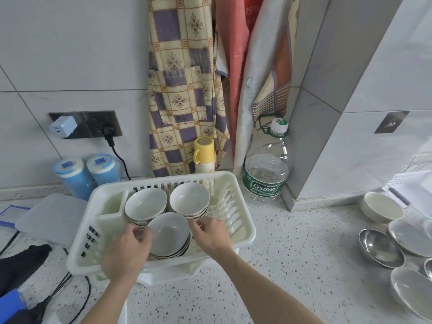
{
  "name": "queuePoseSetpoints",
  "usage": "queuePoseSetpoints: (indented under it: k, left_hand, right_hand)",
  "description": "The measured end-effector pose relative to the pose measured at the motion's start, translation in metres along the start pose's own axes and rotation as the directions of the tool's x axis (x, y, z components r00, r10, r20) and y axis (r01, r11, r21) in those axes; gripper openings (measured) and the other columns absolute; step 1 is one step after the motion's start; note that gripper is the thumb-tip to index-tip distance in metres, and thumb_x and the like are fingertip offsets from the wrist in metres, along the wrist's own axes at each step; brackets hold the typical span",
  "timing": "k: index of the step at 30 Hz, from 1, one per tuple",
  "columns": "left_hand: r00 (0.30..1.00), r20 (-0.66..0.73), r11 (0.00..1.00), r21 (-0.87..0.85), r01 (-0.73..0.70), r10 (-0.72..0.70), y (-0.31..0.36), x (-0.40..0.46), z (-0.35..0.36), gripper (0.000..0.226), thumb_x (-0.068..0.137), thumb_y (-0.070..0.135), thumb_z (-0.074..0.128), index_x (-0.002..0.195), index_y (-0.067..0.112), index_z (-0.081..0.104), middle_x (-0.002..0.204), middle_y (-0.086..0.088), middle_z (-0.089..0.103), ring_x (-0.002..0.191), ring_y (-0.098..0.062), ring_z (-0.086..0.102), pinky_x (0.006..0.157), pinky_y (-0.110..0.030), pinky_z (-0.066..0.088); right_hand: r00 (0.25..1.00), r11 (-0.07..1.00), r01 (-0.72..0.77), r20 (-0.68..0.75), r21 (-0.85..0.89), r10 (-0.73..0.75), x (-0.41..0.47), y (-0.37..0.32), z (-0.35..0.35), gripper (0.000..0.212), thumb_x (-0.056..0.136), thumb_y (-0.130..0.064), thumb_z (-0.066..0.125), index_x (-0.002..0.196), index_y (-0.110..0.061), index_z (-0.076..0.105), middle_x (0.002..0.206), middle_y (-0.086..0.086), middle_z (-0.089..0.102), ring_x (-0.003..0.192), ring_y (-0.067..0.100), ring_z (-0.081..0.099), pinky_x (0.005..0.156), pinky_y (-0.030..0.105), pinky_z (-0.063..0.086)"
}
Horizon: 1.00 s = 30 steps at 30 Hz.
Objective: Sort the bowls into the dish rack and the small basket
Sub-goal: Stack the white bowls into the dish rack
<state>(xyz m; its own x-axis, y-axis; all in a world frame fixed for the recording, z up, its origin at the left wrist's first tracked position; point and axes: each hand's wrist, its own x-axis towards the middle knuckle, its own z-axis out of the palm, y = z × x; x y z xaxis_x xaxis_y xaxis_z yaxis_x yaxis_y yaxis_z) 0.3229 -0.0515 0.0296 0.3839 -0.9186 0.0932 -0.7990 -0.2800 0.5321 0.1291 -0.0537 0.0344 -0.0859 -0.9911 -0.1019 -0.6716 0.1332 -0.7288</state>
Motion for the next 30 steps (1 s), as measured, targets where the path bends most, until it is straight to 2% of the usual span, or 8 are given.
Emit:
queuePoseSetpoints:
  k: [3, 8, 12, 15, 21, 23, 26, 30]
  left_hand:
    - [0.991, -0.132, 0.995, -0.092, -0.041, 0.028, -0.002, -0.006, -0.001, 0.014, 0.092, 0.031, 0.062, 0.094, 0.018, 0.059, 0.073, 0.003, 0.062, 0.061, -0.024, 0.056, 0.054, -0.025, 0.039]
    - [0.960, -0.238, 0.900, -0.435, 0.027, -0.144, 0.005, -0.024, 0.000, 0.019, 0.094, 0.016, 0.058, 0.112, 0.013, 0.055, 0.103, -0.011, 0.064, 0.087, -0.027, 0.059, 0.076, -0.036, 0.042]
    - [0.913, -0.322, 0.709, -0.703, -0.053, -0.251, 0.048, -0.085, 0.016, 0.016, 0.087, 0.024, 0.055, 0.102, 0.030, 0.055, 0.100, -0.004, 0.065, 0.082, 0.005, 0.054, 0.069, -0.009, 0.042]
    - [0.939, -0.193, 0.569, -0.823, 0.003, -0.285, 0.098, -0.158, 0.055, 0.030, 0.090, 0.013, 0.060, 0.092, 0.043, 0.060, 0.086, 0.020, 0.067, 0.086, 0.003, 0.058, 0.076, -0.009, 0.046]
    - [0.970, 0.212, 0.584, -0.776, 0.240, -0.117, 0.209, -0.280, 0.150, 0.018, 0.097, 0.022, 0.059, 0.089, 0.038, 0.062, 0.083, 0.001, 0.066, 0.074, -0.003, 0.062, 0.069, -0.020, 0.044]
    - [0.920, 0.390, 0.630, -0.707, 0.322, -0.034, 0.242, -0.307, 0.176, 0.010, 0.098, 0.024, 0.055, 0.096, 0.033, 0.060, 0.086, -0.001, 0.068, 0.074, -0.012, 0.061, 0.066, -0.022, 0.042]
    - [0.746, 0.662, 0.765, -0.518, 0.382, 0.076, 0.279, -0.340, 0.209, 0.009, 0.097, 0.032, 0.054, 0.107, 0.031, 0.056, 0.085, 0.001, 0.070, 0.061, -0.005, 0.059, 0.061, -0.022, 0.042]
    - [0.460, 0.873, 0.875, -0.344, 0.342, 0.163, 0.315, -0.377, 0.239, 0.021, 0.094, 0.047, 0.053, 0.111, 0.041, 0.042, 0.091, 0.001, 0.071, 0.061, -0.004, 0.060, 0.061, -0.018, 0.046]
  right_hand:
    - [0.997, 0.990, 0.059, 0.035, 0.132, -0.064, -0.006, 0.006, -0.009, 0.041, 0.087, -0.042, 0.043, 0.079, -0.009, 0.066, 0.075, 0.009, 0.073, 0.067, 0.023, 0.066, 0.062, 0.036, 0.054]
    - [0.989, 0.862, 0.042, 0.101, 0.505, -0.108, -0.029, 0.029, -0.046, 0.023, 0.092, -0.029, 0.048, 0.099, -0.019, 0.069, 0.071, -0.013, 0.070, 0.057, -0.005, 0.054, 0.061, 0.020, 0.047]
    - [0.982, 0.772, 0.008, 0.141, 0.636, -0.127, -0.067, 0.083, -0.096, 0.019, 0.092, -0.030, 0.050, 0.104, -0.035, 0.064, 0.074, -0.010, 0.073, 0.059, 0.004, 0.054, 0.061, 0.019, 0.049]
    - [0.993, 0.754, -0.054, 0.113, 0.655, -0.026, -0.095, 0.145, -0.142, 0.021, 0.094, -0.028, 0.049, 0.105, -0.033, 0.066, 0.077, -0.002, 0.075, 0.057, 0.008, 0.052, 0.058, 0.017, 0.046]
    - [0.967, 0.698, -0.121, -0.077, 0.706, 0.245, -0.131, 0.256, -0.224, 0.022, 0.100, -0.016, 0.048, 0.103, -0.024, 0.069, 0.073, 0.005, 0.074, 0.052, 0.010, 0.048, 0.054, 0.018, 0.043]
    - [0.938, 0.682, -0.112, -0.149, 0.723, 0.312, -0.141, 0.283, -0.250, 0.021, 0.100, -0.014, 0.050, 0.101, -0.020, 0.070, 0.071, 0.007, 0.073, 0.050, 0.009, 0.047, 0.053, 0.017, 0.043]
    - [0.856, 0.647, -0.083, -0.278, 0.758, 0.436, -0.156, 0.323, -0.293, 0.021, 0.098, -0.013, 0.052, 0.094, -0.016, 0.073, 0.064, 0.005, 0.070, 0.046, 0.009, 0.045, 0.049, 0.015, 0.042]
    - [0.568, 0.522, 0.003, -0.431, 0.853, 0.701, -0.175, 0.372, -0.349, 0.023, 0.090, -0.016, 0.055, 0.076, -0.020, 0.073, 0.055, -0.002, 0.064, 0.043, 0.006, 0.039, 0.049, 0.017, 0.040]
